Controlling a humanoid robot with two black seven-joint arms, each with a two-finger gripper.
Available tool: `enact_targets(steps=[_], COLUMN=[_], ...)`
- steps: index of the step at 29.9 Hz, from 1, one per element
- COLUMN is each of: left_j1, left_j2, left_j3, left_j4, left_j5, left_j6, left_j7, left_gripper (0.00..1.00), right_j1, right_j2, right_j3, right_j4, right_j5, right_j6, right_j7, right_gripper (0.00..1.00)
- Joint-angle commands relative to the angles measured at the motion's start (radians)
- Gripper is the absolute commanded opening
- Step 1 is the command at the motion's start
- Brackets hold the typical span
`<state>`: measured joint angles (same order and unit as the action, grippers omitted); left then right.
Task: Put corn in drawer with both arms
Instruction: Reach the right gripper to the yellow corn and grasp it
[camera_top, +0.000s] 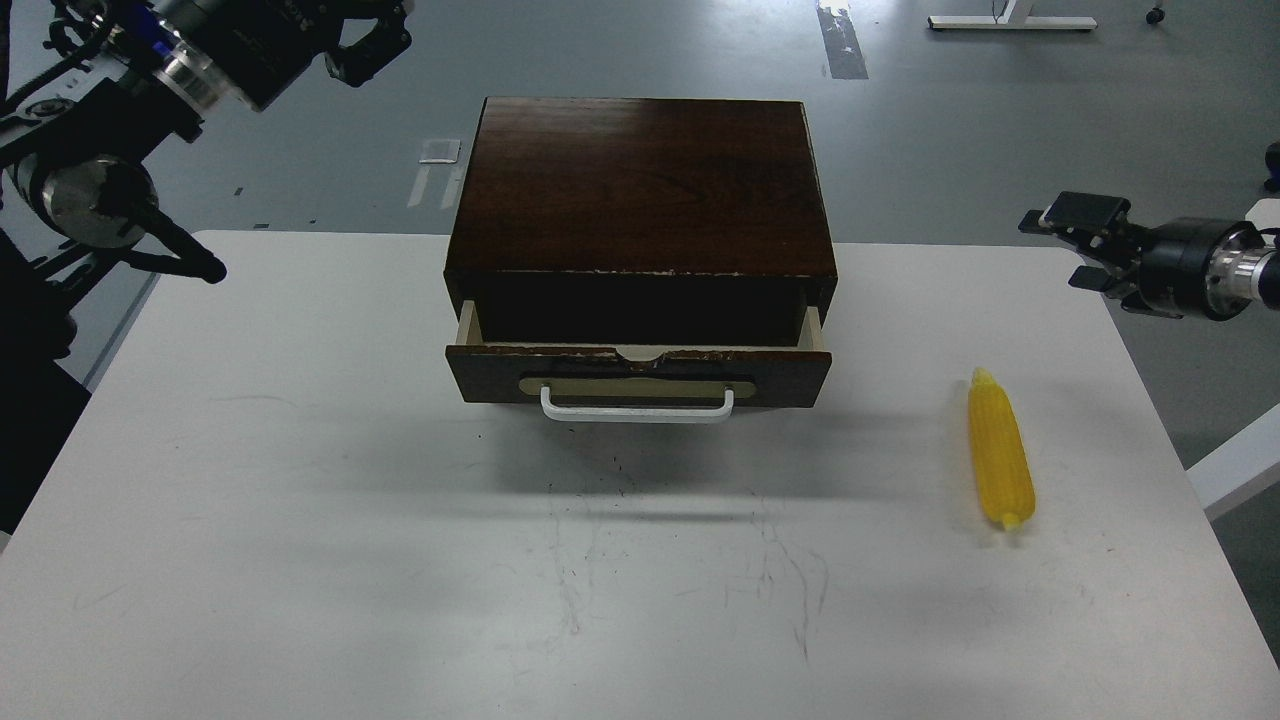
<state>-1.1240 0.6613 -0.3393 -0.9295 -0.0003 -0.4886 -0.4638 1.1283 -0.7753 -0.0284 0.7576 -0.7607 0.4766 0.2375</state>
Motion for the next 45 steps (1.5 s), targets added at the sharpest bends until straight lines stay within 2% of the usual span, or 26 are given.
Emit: enact_targets(steps=[1, 3, 4, 10, 16, 22, 27, 28, 29, 31, 34, 38, 41, 45], left_j1=[0.052, 0.073, 0.075, 0.075, 0.076, 0.087, 0.09, 0.095, 0.096, 0.098, 0.099, 0.102, 0.102, 0.102], left_j2=[0.0, 0.0, 0.0, 0.001, 0.004, 0.009, 0.011, 0.011, 0.011, 0.011, 0.015, 0.023, 0.026, 0.031], left_j3=[-0.056, -0.073, -0.075, -0.096, -0.119, -0.119, -0.124, -0.125, -0.126, -0.126, -0.126, -0.129, -0.13, -0.119], left_j4=[0.005, 0.005, 0.005, 0.005, 0.005, 0.006, 0.008, 0.008, 0.008, 0.008, 0.008, 0.008, 0.006, 0.008], left_j5=[-0.049, -0.052, -0.052, -0.055, -0.055, -0.055, -0.055, -0.055, -0.055, -0.055, -0.055, -0.055, -0.055, -0.037], left_j6=[0.0, 0.0, 0.0, 0.0, 0.0, 0.0, 0.0, 0.0, 0.0, 0.0, 0.0, 0.0, 0.0, 0.0], left_j7=[0.005, 0.005, 0.005, 0.001, 0.001, -0.001, -0.003, -0.003, -0.001, -0.003, -0.003, -0.001, 0.004, 0.011], left_gripper=[0.98, 0.98, 0.98, 0.98, 0.98, 0.98, 0.98, 0.98, 0.98, 0.98, 0.98, 0.98, 0.98, 0.98], right_j1=[-0.002, -0.004, -0.004, -0.015, -0.053, -0.097, -0.097, -0.097, -0.097, -0.1, -0.097, -0.062, 0.007, 0.195], right_j2=[0.001, 0.001, 0.001, 0.011, 0.071, 0.083, 0.087, 0.085, 0.084, 0.083, 0.083, 0.07, 0.039, -0.022], right_j3=[-0.015, -0.051, -0.062, -0.153, -0.165, -0.165, -0.199, -0.203, -0.206, -0.211, -0.211, -0.203, -0.2, -0.199], right_j4=[0.055, 0.097, 0.104, 0.131, 0.131, 0.167, 0.167, 0.167, 0.167, 0.167, 0.167, 0.167, 0.167, 0.227], right_j5=[-0.081, -0.089, -0.092, -0.14, -0.166, -0.285, -0.287, -0.287, -0.287, -0.285, -0.285, -0.284, -0.279, -0.279], right_j6=[-0.018, -0.022, -0.022, -0.096, -0.102, -0.142, -0.145, -0.145, -0.145, -0.145, -0.145, -0.151, -0.18, -0.194], right_j7=[-0.06, -0.118, -0.124, -0.124, -0.124, -0.125, -0.125, -0.125, -0.124, -0.124, -0.125, -0.127, -0.127, -0.104], right_gripper=[1.0, 1.0, 1.0, 1.0, 1.0, 0.9, 0.7, 0.6, 0.54, 0.34, 0.16, 0.04, 0.04, 0.02])
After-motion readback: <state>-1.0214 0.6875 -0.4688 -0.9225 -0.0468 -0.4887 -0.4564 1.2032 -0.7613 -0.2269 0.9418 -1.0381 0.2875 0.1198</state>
